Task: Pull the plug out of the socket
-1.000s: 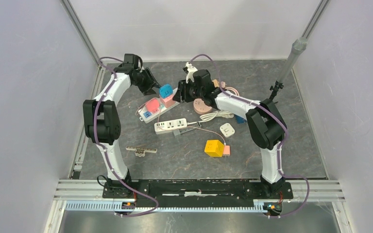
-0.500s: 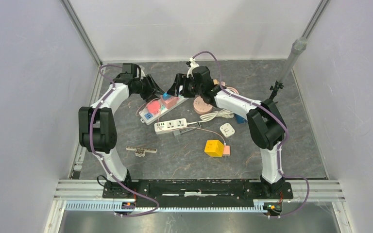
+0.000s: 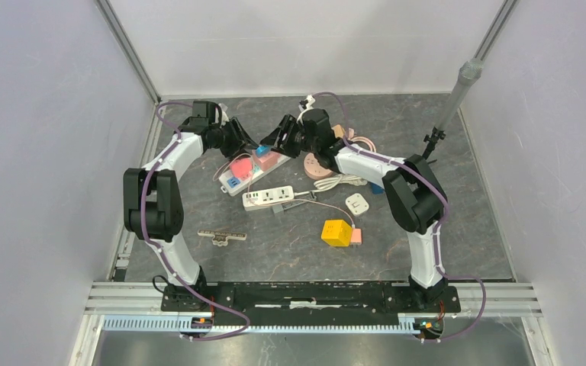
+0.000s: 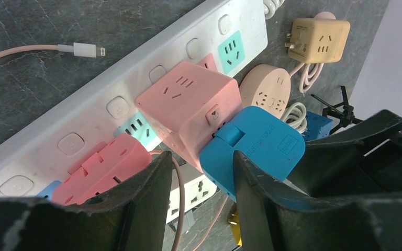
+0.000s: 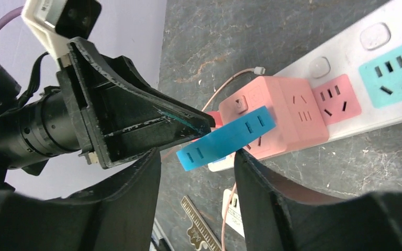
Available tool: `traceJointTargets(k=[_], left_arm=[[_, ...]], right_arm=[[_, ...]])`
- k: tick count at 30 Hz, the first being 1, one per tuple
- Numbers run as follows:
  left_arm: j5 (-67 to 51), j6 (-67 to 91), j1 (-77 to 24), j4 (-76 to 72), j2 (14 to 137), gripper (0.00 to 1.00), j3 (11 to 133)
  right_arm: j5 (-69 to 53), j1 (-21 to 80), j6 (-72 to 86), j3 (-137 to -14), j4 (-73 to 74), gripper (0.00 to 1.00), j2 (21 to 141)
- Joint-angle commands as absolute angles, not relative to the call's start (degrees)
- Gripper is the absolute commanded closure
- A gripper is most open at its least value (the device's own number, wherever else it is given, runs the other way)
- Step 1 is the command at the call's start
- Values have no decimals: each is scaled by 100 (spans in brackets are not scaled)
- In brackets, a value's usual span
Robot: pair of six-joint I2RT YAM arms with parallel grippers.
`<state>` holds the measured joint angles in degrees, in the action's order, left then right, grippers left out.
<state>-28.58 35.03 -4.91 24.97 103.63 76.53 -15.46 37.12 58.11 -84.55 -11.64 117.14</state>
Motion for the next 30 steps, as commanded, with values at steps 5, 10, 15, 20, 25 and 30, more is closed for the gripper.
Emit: traceJointTargets(k=[5, 10, 15, 20, 25, 30], left_arm=[[-2831, 3197, -536, 2425, 10020, 47, 7542], [-2830, 3184, -544, 2421, 10035, 47, 7494], [-2845, 3131, -580, 2426, 9982, 47, 7466], [-3006, 3138, -589, 2026, 9657, 44, 7241], [-3032, 3048, -593, 1972, 9500, 44, 7171], [-3067, 3076, -589, 1916, 9496, 47, 7110]], right_arm=[[-1775, 3744, 6572, -8277, -1382, 50, 11898], [-1767, 3744, 6733, -8070, -1413, 50, 11866], [-1792, 3744, 7045, -7906, -1922, 26, 11848], [-1686, 3737, 7296, -7934, -2204, 25, 11860], [-1636, 3743, 7529, -7919, -2381, 29, 11912], [-1650, 3742, 7658, -7935, -2222, 38, 11985]])
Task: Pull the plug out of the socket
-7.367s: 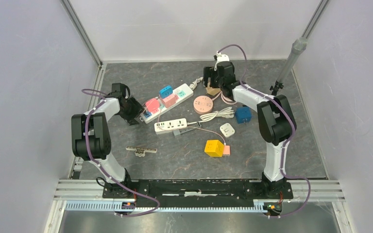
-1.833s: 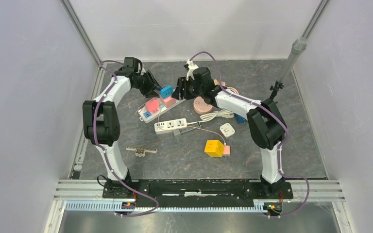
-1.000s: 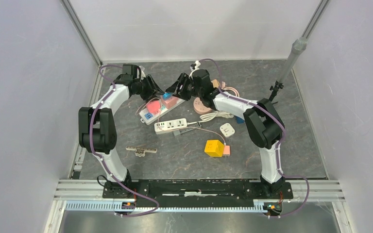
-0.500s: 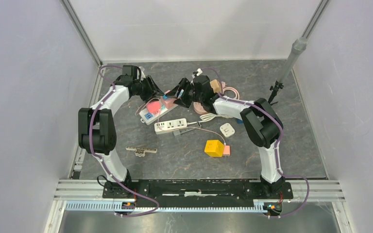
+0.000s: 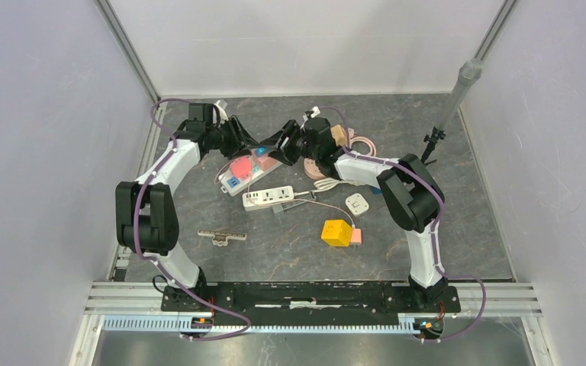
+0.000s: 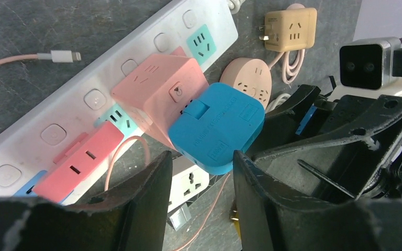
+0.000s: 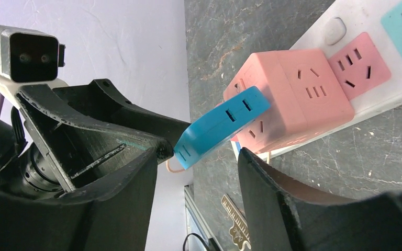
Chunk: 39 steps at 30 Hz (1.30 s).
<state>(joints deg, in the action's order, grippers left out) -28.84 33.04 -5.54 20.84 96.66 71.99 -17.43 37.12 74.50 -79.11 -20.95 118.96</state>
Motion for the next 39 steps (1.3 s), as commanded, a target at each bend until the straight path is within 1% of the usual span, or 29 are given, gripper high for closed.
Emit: traceJointTargets(k=[1, 4, 10, 15, 20, 23, 28, 31, 33, 34, 36, 39], left_arm=[[-3072, 3078, -590, 1916, 9497, 48, 7113], [-3108, 3073, -591, 1916, 9509, 51, 7119], [-3278, 3114, -590, 1861, 9542, 61, 7064], [-3409, 3144, -591, 1836, 9530, 67, 6967], [-3513, 3199, -593, 1829, 9499, 68, 6787], [-3589, 3268, -590, 1766, 9461, 69, 6661], [-3618, 3314, -589, 1703, 9439, 69, 6617], [-3517, 3370, -580, 1747, 9463, 68, 6810], [-3377, 3428, -576, 1822, 9498, 66, 7017], [-3264, 3477, -572, 1849, 9525, 65, 7105], [-3048, 3574, -567, 1911, 9602, 64, 7312], [-2704, 3630, -563, 2039, 9748, 64, 7615]], right_arm=[[-1658, 3739, 7677, -7915, -2194, 40, 11992], [-1641, 3742, 7708, -7837, -2102, 42, 11976], [-1556, 3735, 7719, -7705, -1968, 35, 11928], [-1490, 3727, 7790, -7650, -2078, 33, 11954], [-1525, 3661, 7992, -7515, -2651, 32, 11958], [-1501, 3656, 7985, -7581, -2602, 32, 11976], [-1578, 3656, 7966, -7804, -2291, 50, 12130], [-1635, 3665, 7984, -7784, -2258, 57, 12153], [-1658, 3668, 8049, -7706, -2362, 70, 12134], [-1659, 3665, 8088, -7666, -2437, 78, 12113], [-1663, 3664, 8102, -7674, -2470, 89, 12101], [-1716, 3665, 8171, -7690, -2560, 100, 12091]])
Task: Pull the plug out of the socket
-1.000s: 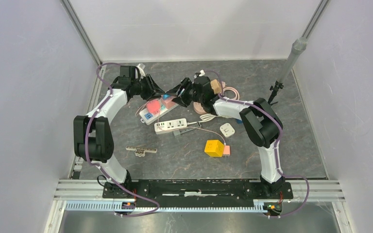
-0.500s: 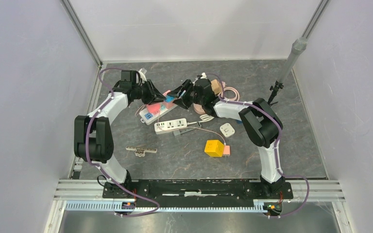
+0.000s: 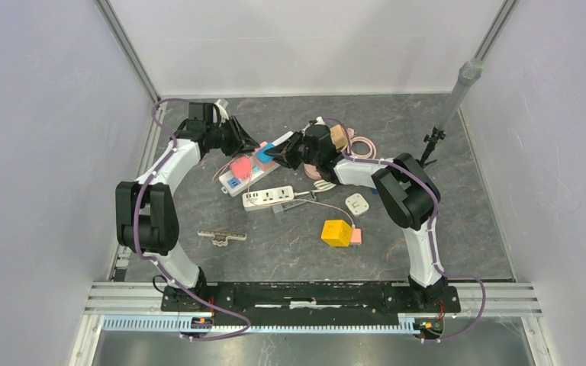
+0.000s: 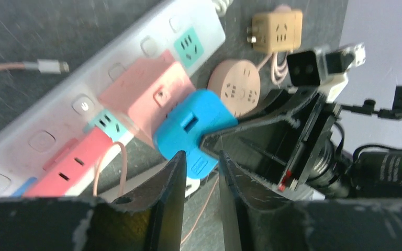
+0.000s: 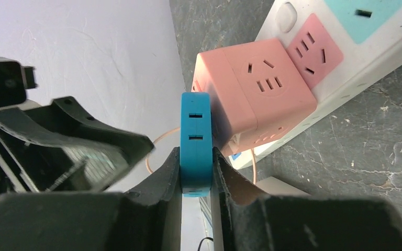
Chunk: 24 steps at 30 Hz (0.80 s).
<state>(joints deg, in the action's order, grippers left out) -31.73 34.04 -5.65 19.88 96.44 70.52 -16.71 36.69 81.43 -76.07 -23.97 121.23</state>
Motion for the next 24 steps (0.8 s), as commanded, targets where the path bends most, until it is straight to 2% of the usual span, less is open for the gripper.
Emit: traceJointTargets(k=[1, 5, 11, 17, 24], left_arm=[[-2633, 3619, -563, 2079, 9821, 64, 7707], [-2523, 3507, -563, 2232, 10192, 64, 7948], [-2501, 3206, -580, 2475, 10453, 65, 7859], [-2660, 2986, -610, 2887, 10686, 67, 7818], [-2171, 2746, -666, 3390, 10838, 70, 7767]], right_arm=[[-1735, 3663, 8201, -7697, -2578, 100, 12098], [-1833, 3642, 8287, -7684, -2882, 100, 12133], [-2041, 3581, 8749, -7392, -4320, 100, 12288], [-2148, 3575, 8827, -7351, -5004, 100, 12418], [-2154, 3568, 9029, -7362, -5862, 100, 12559]])
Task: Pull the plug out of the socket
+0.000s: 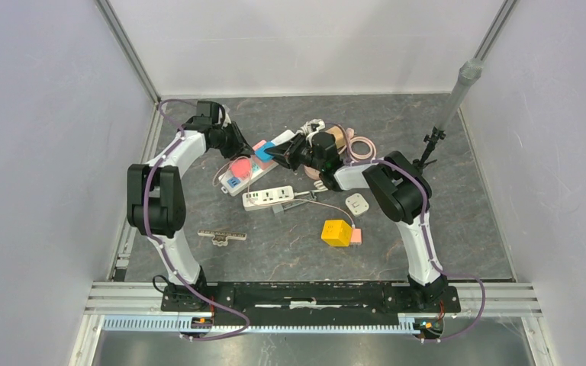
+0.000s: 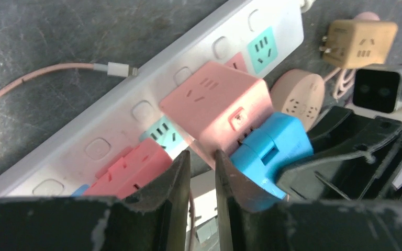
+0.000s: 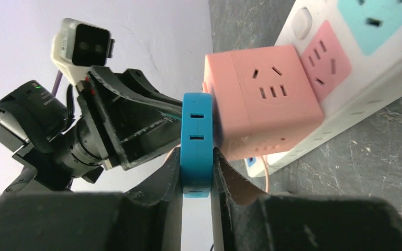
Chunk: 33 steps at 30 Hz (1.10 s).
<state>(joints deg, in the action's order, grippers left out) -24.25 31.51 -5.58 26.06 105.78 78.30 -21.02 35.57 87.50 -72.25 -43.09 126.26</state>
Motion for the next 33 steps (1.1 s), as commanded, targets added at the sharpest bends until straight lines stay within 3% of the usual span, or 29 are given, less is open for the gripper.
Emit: traceJointTargets(k=[1, 15, 22, 26, 33], left_arm=[[-2110, 2731, -668, 3432, 10858, 70, 7762], [-1750, 2772, -712, 3613, 10895, 72, 7840], [-2094, 2915, -703, 3739, 10574, 64, 8717], [-1956, 2933, -656, 4053, 10314, 56, 9370], [-1212, 2810, -374, 4449, 9751, 43, 9488]], right_arm=[[-2157, 3564, 9058, -7365, -5981, 100, 12575], [-2209, 3516, 8676, -7406, -6711, 100, 12414], [-2319, 3321, 7240, -7233, -5454, 100, 11675], [-2135, 3105, 5774, -6917, -3961, 100, 10957], [-753, 2759, 3263, -6424, -1592, 100, 9723]])
